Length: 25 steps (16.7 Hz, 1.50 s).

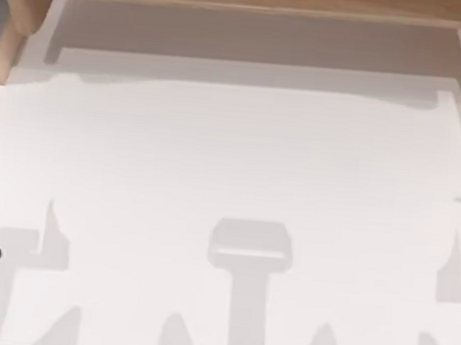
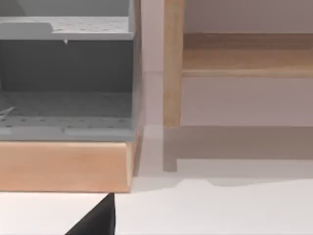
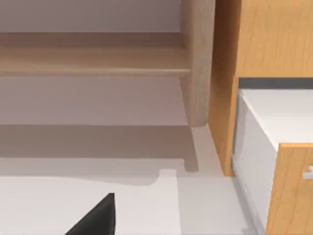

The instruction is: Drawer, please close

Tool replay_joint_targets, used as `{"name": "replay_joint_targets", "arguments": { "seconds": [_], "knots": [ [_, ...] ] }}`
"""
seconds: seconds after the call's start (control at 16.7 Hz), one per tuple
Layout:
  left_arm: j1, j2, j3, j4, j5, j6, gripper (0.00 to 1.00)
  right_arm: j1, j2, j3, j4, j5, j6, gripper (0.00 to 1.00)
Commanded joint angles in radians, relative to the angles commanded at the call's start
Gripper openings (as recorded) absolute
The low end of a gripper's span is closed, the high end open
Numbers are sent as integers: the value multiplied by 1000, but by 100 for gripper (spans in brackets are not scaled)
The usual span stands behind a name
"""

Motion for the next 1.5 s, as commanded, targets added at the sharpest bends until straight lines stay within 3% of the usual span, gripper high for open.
{"name": "replay_joint_targets", "arguments": {
  "seconds": [0.36,1.08,1.5],
  "knots": [
    [0,0,0,0,0,0,100,-65,111,51,94,-55,-1,100],
    [0,0,0,0,0,0,100,-453,1041,361,691,-447,17,100],
    [0,0,0,0,0,0,100,-554,1273,441,842,-542,18,100]
  ]
}}
